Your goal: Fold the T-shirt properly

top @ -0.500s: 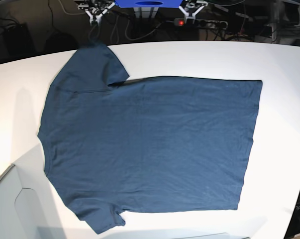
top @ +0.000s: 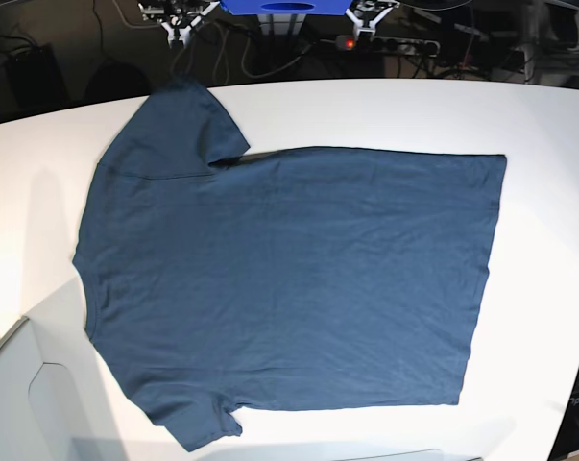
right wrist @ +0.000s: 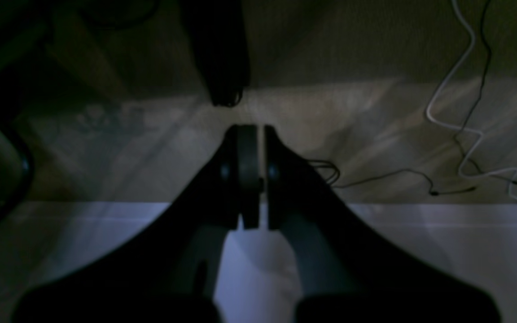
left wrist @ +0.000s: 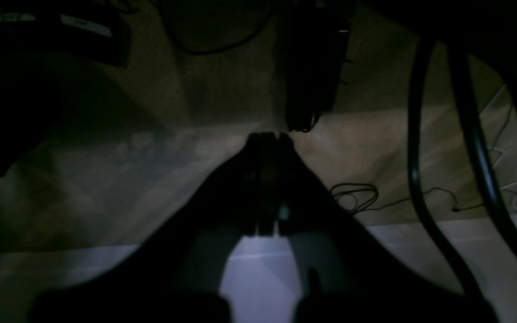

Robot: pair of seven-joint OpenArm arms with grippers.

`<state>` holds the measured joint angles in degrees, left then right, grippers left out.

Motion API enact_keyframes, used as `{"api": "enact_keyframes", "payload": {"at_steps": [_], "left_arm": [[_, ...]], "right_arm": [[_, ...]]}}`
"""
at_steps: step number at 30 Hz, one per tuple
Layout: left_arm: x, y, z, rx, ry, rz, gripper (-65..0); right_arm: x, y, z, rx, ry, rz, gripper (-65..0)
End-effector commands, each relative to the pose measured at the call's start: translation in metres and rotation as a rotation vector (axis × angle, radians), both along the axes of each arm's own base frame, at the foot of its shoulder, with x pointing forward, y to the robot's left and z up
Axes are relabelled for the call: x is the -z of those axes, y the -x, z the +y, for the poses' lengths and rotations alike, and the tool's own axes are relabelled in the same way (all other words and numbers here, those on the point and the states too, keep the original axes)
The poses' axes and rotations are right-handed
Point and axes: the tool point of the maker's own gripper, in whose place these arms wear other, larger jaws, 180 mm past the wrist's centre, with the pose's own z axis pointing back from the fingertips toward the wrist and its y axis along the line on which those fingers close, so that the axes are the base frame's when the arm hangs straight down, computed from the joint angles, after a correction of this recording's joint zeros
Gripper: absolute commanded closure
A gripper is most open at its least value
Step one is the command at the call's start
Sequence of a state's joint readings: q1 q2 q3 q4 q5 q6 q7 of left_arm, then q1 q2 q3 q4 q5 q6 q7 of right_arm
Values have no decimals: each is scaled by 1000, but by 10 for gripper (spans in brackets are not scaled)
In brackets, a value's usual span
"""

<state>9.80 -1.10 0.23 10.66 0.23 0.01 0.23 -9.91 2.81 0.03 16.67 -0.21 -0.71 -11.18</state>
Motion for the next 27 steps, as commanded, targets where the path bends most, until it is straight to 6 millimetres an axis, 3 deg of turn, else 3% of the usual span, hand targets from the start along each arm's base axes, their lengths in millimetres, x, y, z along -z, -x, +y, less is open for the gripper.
{"api": "enact_keyframes", "payload": {"at_steps": [1, 5, 8, 13, 16, 20, 23, 27], "left_arm": [[-1, 4, 0, 3, 0, 9, 0], [-1, 6, 8, 6, -11, 12, 0], [-4, 23, 10, 7, -14, 33, 0], [-17, 44, 34, 21, -48, 1, 0], [-33, 41, 53, 45, -72, -75, 0], [-60, 31, 62, 84, -78, -175, 0], [-83, 26, 58, 106, -67, -239, 0], [-126, 0, 52, 152, -48, -371, 0]], "right_arm": [[-1, 4, 1, -3, -11, 8, 0], [-1, 6, -1, -27, -8, 6, 0], [-3, 19, -1, -44, -6, 13, 0], [-19, 26, -16, -68, 14, -62, 0], [-41, 28, -25, -96, 25, -140, 0], [-78, 25, -29, -136, 27, -244, 0], [-106, 16, -32, -168, 27, -318, 0], [-151, -7, -32, -219, 23, -436, 0]]}}
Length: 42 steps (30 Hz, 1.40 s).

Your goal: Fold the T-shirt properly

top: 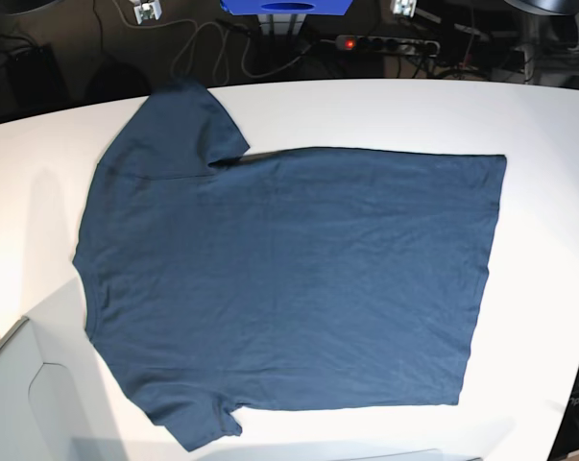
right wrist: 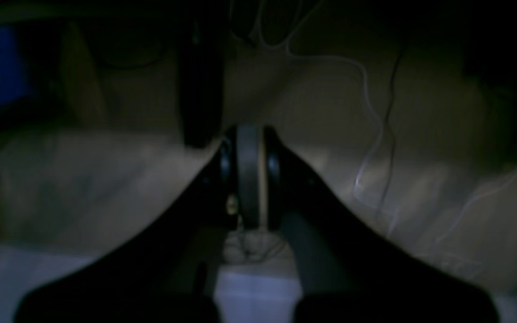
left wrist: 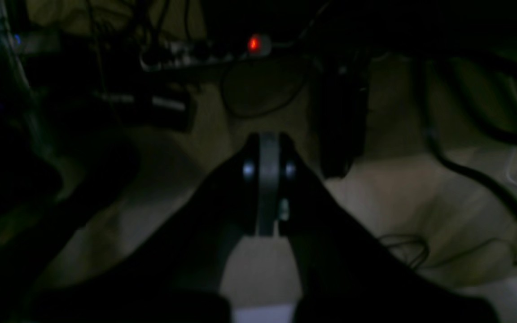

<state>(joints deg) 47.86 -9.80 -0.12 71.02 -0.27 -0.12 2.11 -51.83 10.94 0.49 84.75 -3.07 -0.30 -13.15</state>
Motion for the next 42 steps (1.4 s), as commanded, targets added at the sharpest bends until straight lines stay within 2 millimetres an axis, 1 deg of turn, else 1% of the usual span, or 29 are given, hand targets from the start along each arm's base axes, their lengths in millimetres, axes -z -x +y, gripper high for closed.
{"api": "enact_keyframes", "payload": {"at_steps": [1, 3, 5, 6, 7, 9, 10, 11, 12, 14, 16, 17, 19, 21, 23, 25, 27, 29, 31, 35, 39, 42], "left_arm": [[-16, -7, 1, 15, 4, -53, 0], [-38, -21, -7, 29, 21, -115, 0], [-60, -37, -3, 47, 12, -174, 0], [-70, -43, 0, 47, 4, -199, 0], [-81, -53, 2, 45, -1, -236, -21], [-100, -68, 8, 45, -19, -291, -96], [-110, -79, 9, 46, -26, -327, -135], [-120, -89, 11, 48, -35, -361, -169], [-129, -99, 13, 51, -41, -395, -193], [-144, -116, 14, 55, -49, -452, -215], [-157, -130, 20, 55, -73, -493, -217], [-160, -133, 23, 46, -79, -489, -219], [-167, -149, 27, -14, -57, -496, -221], [-170, -163, 44, -116, -33, -494, -222], [-175, -180, 67, -234, -9, -515, -229], [-182, -195, 84, -309, 6, -549, -266], [-188, -207, 101, -358, -5, -579, -289], [-195, -220, 112, -387, -18, -618, -292], [-198, -232, 120, -407, -23, -643, -294], [-183, -249, 134, -458, -16, -648, -294], [-160, -257, 147, -523, -5, -626, -294], [-150, -261, 153, -550, 3, -617, -294]], "right_arm": [[-15, -6, 1, -13, -12, -44, -1], [-37, -20, 2, -47, -11, -78, -1], [-59, -34, 0, -60, 3, -96, -15], [-71, -43, -1, -62, 12, -111, -38], [-84, -52, -1, -67, 21, -125, -68], [-106, -71, 0, -76, 31, -172, -134], [-117, -82, 3, -88, 30, -201, -170], [-125, -89, 6, -95, 27, -226, -199], [-128, -96, 6, -102, 26, -246, -228], [-129, -113, 5, -114, 32, -285, -267], [-129, -122, 6, -110, 33, -302, -295], [-130, -125, 6, -111, 32, -309, -305], [-132, -133, 8, -110, 31, -332, -324], [-133, -140, 13, -115, 17, -347, -335], [-132, -141, 17, -119, 9, -349, -336], [-133, -146, 17, -121, 10, -362, -336], [-133, -148, 16, -120, 11, -366, -336], [-133, -148, 16, -120, 11, -366, -336], [-133, -148, 16, -122, 12, -366, -336], [-134, -148, 16, -125, 13, -368, -336], [-135, -153, 16, -128, 14, -381, -336], [-135, -153, 15, -127, 15, -380, -336]]}}
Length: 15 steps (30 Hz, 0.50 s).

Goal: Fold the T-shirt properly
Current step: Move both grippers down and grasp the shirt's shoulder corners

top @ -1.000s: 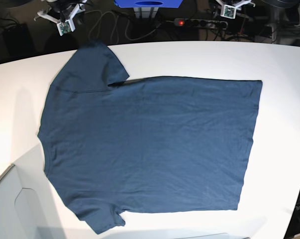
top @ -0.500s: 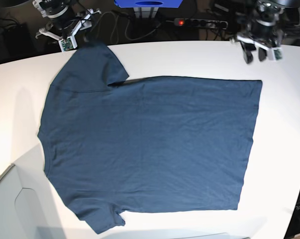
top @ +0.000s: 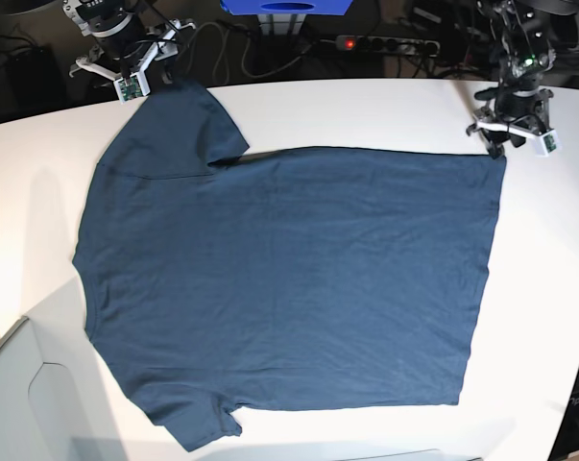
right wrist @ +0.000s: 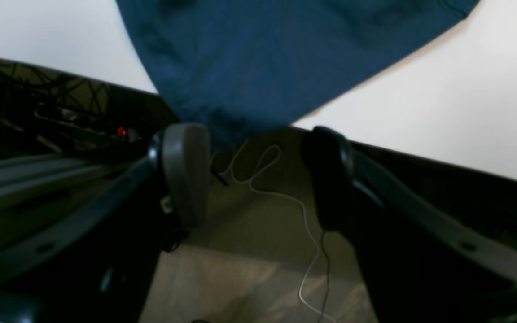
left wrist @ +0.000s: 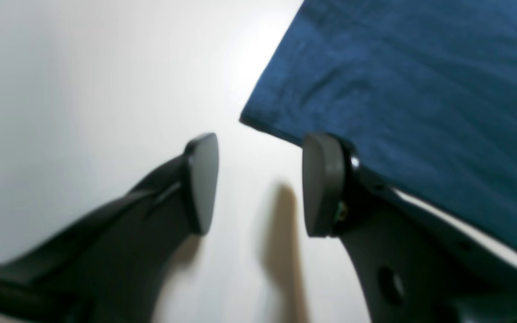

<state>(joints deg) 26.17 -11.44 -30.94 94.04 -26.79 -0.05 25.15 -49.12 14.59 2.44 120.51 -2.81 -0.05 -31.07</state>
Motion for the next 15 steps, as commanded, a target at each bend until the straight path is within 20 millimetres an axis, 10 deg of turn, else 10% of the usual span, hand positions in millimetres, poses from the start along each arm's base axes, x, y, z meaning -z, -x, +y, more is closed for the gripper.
{"api": "enact_keyframes", "payload": {"at_steps": [1, 15], "left_arm": [[-10, -8, 6, 2, -21, -39, -294], [14, -21, 23, -77, 25, -30, -292]], "right_arm": [[-6, -2, 1, -8, -6, -22, -336], [-5, -2, 1, -7, -6, -20, -336]]}}
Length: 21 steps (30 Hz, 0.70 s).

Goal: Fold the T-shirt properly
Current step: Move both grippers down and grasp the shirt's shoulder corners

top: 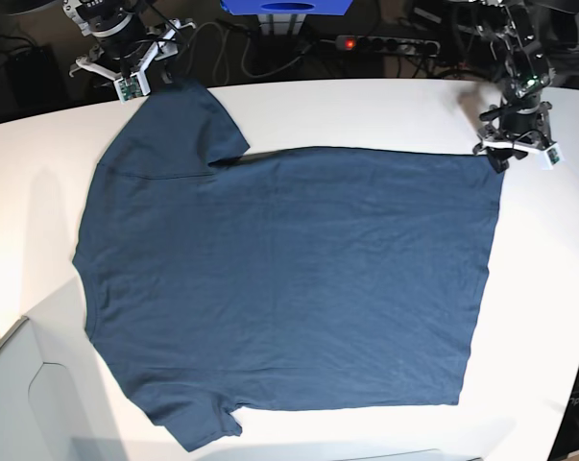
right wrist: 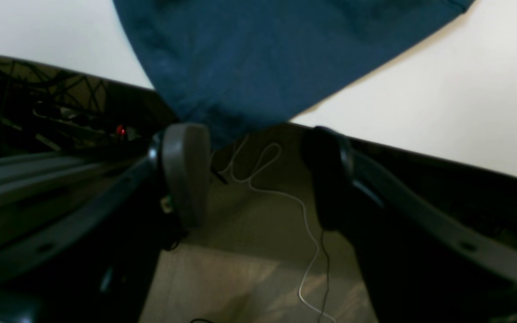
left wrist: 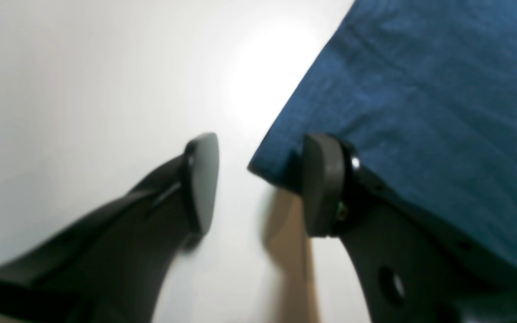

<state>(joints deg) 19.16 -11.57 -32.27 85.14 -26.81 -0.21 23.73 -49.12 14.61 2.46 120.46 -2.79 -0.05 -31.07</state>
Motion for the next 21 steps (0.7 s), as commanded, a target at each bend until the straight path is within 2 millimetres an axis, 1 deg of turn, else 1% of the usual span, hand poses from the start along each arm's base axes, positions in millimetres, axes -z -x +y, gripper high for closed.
{"api": "enact_keyframes", "payload": {"at_steps": [1, 6, 7, 11, 13, 19, 21], "left_arm": [[-5, -2, 4, 3, -10, -8, -292], [-4, -3, 2, 0, -3, -11, -289], [-4, -3, 2, -1, -2, -11, -280], [-4, -3, 2, -1, -2, -11, -187], [-3, -3, 2, -1, -1, -10, -150], [-3, -4, 2, -1, -1, -11, -136], [-4, -4, 1, 0, 0, -13, -108]], "right_arm": [[-5, -2, 1, -7, -6, -21, -336], [-5, -2, 1, -6, -7, -21, -336], [-5, -2, 1, -5, -8, -21, -335], [-5, -2, 1, -5, -8, -21, -332], [-5, -2, 1, -5, -8, -21, -335], [-5, -2, 2, -4, -9, -21, -338], [-5, -2, 1, -2, -6, -22, -339]]}}
